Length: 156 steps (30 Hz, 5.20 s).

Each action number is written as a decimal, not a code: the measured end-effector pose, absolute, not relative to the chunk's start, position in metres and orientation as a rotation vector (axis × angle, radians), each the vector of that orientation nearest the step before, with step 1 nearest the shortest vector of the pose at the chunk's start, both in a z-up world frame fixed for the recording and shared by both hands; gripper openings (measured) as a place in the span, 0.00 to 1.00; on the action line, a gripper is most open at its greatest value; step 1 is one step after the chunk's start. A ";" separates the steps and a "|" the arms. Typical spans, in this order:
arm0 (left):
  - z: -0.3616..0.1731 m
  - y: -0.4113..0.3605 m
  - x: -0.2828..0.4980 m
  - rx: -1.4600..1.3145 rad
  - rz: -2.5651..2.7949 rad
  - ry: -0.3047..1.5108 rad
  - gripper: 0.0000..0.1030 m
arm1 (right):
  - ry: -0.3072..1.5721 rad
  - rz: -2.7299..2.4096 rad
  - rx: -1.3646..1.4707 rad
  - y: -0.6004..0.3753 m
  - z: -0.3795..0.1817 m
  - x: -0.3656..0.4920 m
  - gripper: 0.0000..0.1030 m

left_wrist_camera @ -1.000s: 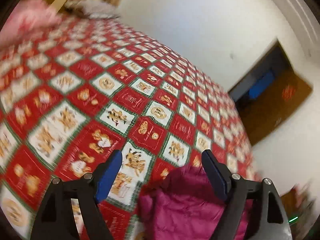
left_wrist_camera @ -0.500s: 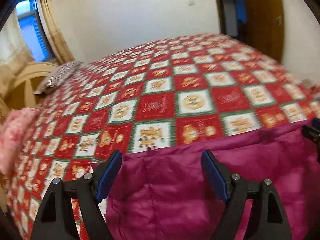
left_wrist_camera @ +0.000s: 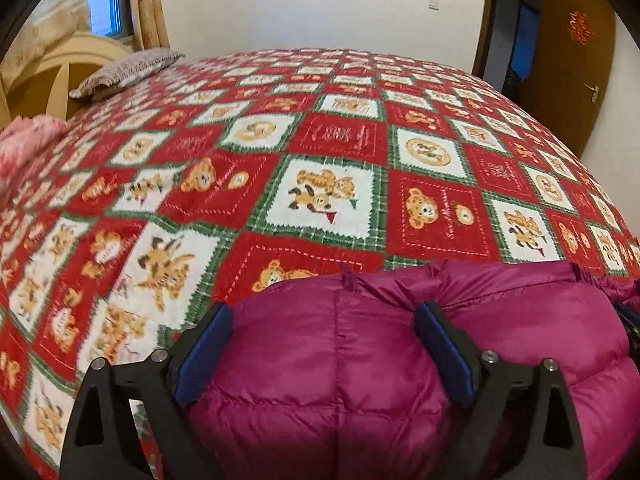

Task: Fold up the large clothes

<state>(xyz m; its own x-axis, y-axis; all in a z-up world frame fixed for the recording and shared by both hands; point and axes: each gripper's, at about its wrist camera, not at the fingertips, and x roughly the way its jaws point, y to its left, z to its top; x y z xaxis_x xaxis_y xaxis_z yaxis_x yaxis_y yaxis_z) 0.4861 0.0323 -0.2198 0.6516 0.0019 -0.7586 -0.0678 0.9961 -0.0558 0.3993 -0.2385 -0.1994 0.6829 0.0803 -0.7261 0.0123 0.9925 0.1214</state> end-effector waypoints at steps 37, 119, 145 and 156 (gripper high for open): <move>-0.150 0.075 0.372 -0.042 -0.027 0.783 0.94 | 0.658 -0.136 0.174 -0.262 -0.120 0.306 0.52; -0.164 0.075 0.317 -0.543 -0.265 0.678 0.10 | 0.863 0.056 0.223 -0.162 -0.225 0.378 0.24; -0.097 -0.029 0.262 0.125 -0.393 0.484 0.10 | 0.838 0.157 0.470 -0.259 -0.171 0.443 0.26; -0.145 -0.113 0.255 0.326 -0.525 0.570 0.10 | 0.822 0.031 0.517 -0.306 -0.170 0.439 0.23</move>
